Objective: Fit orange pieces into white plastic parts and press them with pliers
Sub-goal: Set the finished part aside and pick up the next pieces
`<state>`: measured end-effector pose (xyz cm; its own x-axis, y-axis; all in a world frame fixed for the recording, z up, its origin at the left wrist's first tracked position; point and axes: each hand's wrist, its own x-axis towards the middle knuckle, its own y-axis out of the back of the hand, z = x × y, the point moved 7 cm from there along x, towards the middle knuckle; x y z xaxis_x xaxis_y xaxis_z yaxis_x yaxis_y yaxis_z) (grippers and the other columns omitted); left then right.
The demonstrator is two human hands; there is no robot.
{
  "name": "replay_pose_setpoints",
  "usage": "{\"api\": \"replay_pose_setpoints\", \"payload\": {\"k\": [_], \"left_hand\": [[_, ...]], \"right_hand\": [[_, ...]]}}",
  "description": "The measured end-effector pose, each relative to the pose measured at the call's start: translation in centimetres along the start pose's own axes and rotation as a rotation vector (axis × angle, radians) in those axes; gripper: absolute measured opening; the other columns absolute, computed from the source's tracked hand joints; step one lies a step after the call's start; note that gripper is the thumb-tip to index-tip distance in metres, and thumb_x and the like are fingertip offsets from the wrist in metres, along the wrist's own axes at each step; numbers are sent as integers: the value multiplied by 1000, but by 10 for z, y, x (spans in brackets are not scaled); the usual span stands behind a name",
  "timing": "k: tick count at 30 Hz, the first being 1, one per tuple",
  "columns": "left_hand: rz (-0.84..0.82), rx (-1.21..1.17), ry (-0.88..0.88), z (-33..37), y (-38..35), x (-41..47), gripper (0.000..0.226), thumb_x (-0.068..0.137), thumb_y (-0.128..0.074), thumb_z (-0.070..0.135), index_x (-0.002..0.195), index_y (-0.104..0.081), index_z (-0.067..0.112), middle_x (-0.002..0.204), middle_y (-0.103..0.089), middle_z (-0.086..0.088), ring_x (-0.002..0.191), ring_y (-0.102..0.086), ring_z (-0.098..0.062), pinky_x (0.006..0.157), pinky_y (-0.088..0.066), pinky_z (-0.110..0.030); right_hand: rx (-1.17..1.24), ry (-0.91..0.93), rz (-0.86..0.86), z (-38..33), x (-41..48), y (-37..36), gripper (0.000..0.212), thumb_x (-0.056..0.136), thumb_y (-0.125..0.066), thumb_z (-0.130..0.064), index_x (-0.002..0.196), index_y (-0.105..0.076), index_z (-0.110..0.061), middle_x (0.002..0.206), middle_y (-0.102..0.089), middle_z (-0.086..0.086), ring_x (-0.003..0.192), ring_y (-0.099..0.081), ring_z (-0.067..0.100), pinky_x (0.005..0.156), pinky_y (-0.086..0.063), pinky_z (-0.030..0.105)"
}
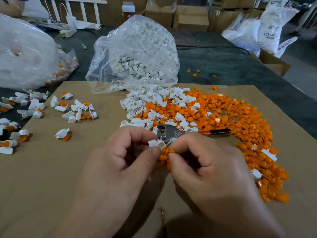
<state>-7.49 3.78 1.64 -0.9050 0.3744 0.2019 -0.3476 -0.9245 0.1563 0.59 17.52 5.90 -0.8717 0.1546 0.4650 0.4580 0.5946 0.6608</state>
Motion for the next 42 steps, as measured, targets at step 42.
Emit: {"api": "replay_pose_setpoints", "payload": {"k": [42], "left_hand": [[-190, 85, 42, 1, -7, -3, 44, 54, -68, 60, 95, -70, 44, 69, -68, 5, 61, -63, -9, 58, -51, -26]], "right_hand": [[666, -353, -357, 21, 1, -22, 12, 88, -63, -29, 96, -67, -37, 78, -72, 1, 64, -70, 18, 59, -56, 28]]}}
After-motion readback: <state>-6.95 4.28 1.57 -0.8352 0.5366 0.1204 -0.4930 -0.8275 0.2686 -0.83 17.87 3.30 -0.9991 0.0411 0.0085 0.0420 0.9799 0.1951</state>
